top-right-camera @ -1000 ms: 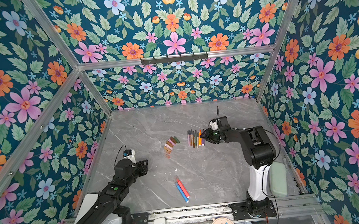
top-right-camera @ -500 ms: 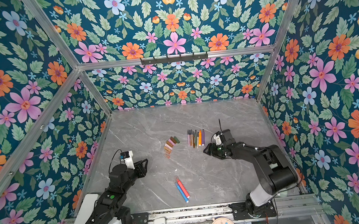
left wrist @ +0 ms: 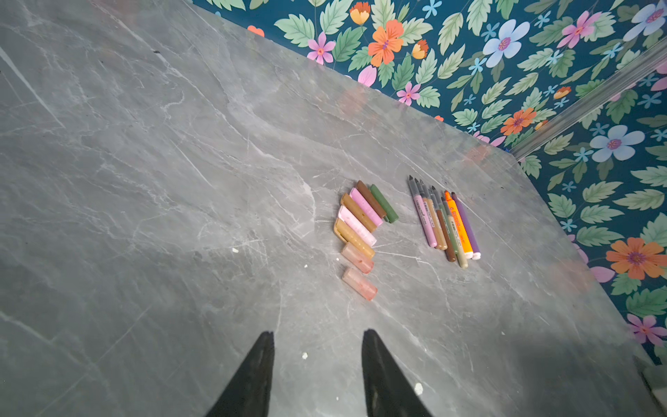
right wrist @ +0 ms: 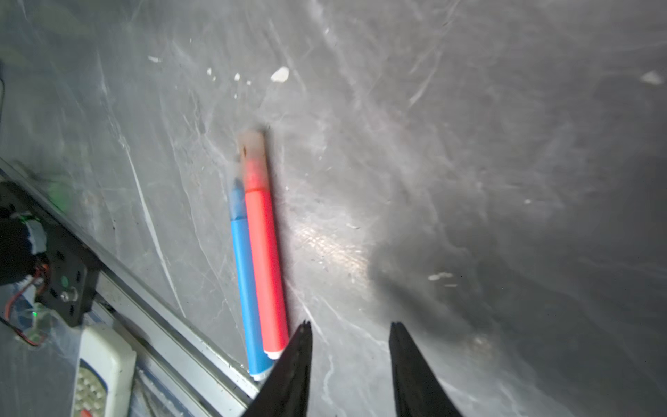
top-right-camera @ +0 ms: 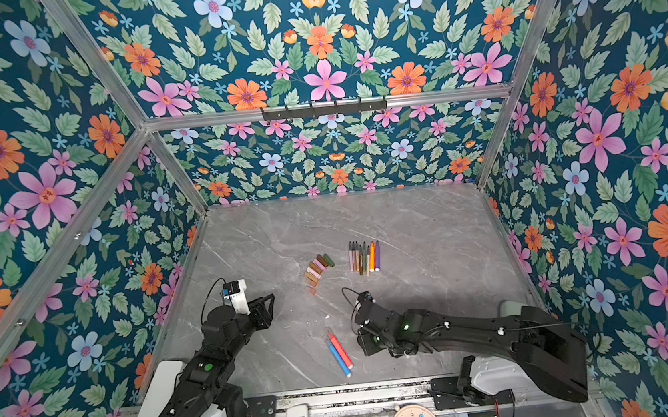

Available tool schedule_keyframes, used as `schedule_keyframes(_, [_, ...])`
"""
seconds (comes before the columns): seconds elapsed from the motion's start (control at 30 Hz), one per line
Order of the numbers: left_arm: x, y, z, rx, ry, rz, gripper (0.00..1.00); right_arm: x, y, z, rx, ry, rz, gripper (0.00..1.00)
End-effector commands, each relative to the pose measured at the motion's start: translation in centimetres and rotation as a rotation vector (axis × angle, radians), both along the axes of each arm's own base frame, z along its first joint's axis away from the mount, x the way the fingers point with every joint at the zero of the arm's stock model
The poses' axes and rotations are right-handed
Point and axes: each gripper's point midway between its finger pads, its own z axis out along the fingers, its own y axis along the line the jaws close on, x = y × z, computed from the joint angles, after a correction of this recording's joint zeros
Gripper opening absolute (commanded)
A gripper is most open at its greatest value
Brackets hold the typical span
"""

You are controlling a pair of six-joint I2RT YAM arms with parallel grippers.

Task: Open the pen caps
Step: 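Move the right gripper to the red marker beside the blue marker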

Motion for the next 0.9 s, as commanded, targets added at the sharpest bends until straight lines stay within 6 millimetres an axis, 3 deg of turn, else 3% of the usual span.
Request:
schedule_keyframes(0.0, [0.4, -0.1, 0.1, 0.002, 0.003, 0.004, 0.44, 0.2, 1.1, -0.5, -0.069, -0.067, -0.047, 0.36])
schedule_keyframes(0.27, [0.9, -0.3, -0.9, 0.023, 0.059, -0.003, 0.44, -0.5, 5.1, -1.4, -0.243, -0.131, 0.002, 0.32])
schedule_keyframes(0.63, [0.7, 0.0, -0.5, 0.016, 0.030, 0.012, 0.44, -1.3, 4.5, -3.1, -0.254, -0.091, -0.030, 0.29])
schedule_keyframes(0.87, [0.7, -0.1, -0.6, 0.018, 0.038, 0.008, 0.44, -1.5, 4.1, -2.7, -0.210, -0.081, -0.045, 0.30])
